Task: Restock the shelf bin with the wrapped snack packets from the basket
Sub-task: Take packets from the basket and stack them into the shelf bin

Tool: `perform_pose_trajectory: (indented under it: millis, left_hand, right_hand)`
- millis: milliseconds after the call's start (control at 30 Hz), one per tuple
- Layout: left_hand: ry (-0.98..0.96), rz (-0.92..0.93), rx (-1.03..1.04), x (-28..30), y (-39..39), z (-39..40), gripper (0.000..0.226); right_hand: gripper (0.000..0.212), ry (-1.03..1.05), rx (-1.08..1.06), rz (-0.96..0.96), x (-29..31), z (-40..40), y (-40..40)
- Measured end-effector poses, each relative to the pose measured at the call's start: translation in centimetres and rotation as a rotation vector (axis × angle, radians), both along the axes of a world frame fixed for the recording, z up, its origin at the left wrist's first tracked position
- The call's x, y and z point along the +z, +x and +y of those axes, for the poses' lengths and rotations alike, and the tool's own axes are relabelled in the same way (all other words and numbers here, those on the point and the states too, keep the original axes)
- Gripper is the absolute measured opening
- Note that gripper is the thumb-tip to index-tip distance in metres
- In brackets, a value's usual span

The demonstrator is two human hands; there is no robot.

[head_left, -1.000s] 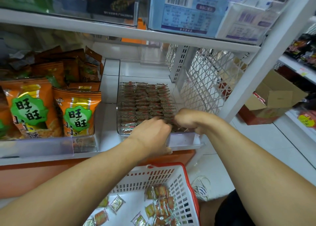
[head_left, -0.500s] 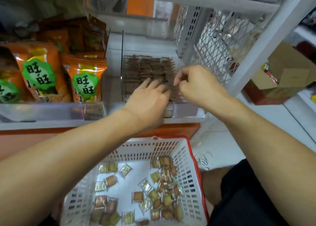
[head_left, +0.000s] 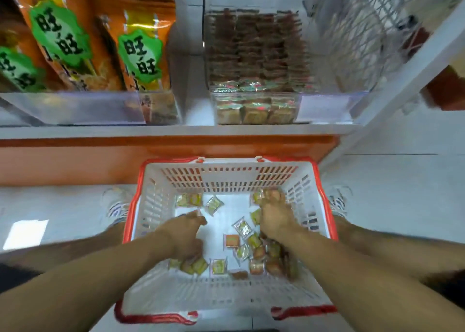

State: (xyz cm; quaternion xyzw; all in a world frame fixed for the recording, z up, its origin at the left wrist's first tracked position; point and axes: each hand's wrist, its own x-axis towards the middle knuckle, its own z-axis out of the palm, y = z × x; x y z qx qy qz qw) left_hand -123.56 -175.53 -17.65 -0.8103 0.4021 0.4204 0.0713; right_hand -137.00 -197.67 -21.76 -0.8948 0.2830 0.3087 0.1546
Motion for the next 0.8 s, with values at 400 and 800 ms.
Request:
perform_pose_trajectory:
  millis: [400, 800]
  left_hand:
    - [-0.091, 0.101, -0.036, -12.0, -3.5, -3.9, 0.090]
    - [-0.134, 0.066, -0.025, -15.4, -6.2, -8.0, 0.073]
  right_hand:
    - [0.067, -0.014, -0.193, 0.045, -9.0, 0.0, -0.2]
    - [0.053, 0.207, -0.088, -0.041, -10.1, 1.6, 0.4]
